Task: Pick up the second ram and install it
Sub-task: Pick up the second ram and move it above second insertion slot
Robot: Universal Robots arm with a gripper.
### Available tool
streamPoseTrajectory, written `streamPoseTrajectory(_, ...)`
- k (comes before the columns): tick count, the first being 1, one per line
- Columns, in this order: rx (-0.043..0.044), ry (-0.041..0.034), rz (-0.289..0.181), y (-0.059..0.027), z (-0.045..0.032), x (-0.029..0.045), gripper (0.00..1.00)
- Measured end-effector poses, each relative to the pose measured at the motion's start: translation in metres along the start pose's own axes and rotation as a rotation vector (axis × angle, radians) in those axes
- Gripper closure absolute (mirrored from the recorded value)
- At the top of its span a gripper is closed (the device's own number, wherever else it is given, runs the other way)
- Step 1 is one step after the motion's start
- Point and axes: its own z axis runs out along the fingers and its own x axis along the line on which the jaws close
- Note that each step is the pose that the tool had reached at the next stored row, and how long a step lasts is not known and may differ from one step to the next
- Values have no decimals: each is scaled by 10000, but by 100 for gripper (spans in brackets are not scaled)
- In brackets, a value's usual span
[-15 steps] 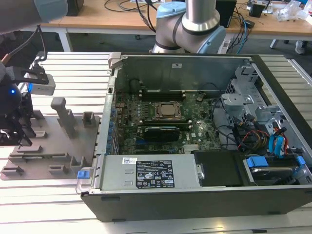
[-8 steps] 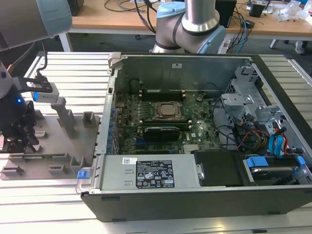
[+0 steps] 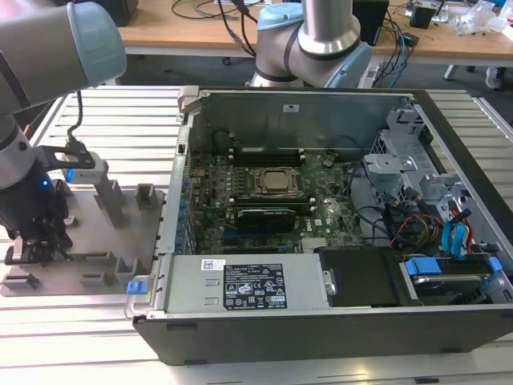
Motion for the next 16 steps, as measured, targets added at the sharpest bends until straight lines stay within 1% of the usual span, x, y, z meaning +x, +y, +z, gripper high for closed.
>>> streamPoseTrajectory(2,2,-86,-2,21,46,0,70)
streamPoseTrajectory(3,7,-148,-3,37,83,-2,70)
streamPoseTrajectory(5,8,-160,-5,46,121,0,70)
streamPoseTrajectory(7,7,-160,-4,53,215,1,70)
streamPoseTrajectory(8,8,-166,-5,52,246,1,70)
streamPoseTrajectory(10,10,-215,-5,52,250,0,70)
streamPoseTrajectory(11,10,-226,-6,52,250,0,71)
streamPoseTrajectory(13,11,-250,-7,52,250,1,87)
streamPoseTrajectory(16,13,-292,-9,52,250,1,87)
